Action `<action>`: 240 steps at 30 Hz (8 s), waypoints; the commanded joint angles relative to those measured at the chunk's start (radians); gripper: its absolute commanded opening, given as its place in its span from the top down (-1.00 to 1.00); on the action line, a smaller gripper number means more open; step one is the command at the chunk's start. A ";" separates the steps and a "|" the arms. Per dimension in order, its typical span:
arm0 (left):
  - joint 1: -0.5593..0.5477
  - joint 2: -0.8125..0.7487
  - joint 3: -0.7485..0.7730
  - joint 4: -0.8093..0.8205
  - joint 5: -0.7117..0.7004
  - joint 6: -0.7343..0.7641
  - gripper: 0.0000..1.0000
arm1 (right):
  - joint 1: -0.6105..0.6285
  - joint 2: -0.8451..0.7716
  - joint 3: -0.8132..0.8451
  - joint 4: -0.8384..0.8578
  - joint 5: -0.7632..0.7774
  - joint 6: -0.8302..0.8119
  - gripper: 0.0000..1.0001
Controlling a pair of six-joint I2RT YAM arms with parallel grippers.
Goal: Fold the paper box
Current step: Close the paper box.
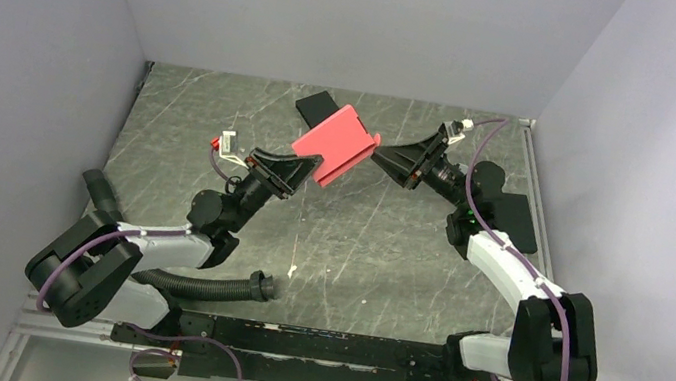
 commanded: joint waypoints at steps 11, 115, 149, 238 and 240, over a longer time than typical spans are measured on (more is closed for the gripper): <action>-0.003 -0.039 0.023 0.077 -0.017 -0.017 0.98 | 0.003 -0.029 0.032 -0.016 0.003 -0.034 0.35; -0.003 -0.081 -0.037 0.076 -0.045 -0.055 1.00 | 0.001 -0.126 0.205 -0.345 -0.103 -1.002 0.03; -0.008 -0.045 -0.018 0.077 -0.026 -0.079 1.00 | 0.026 -0.084 0.261 -0.334 -0.051 -0.965 0.28; -0.091 0.023 -0.039 0.075 -0.279 -0.227 1.00 | 0.171 -0.057 0.222 -0.405 0.184 -1.113 1.00; -0.094 0.023 -0.039 0.076 -0.279 -0.225 1.00 | 0.171 -0.055 0.223 -0.406 0.181 -1.114 1.00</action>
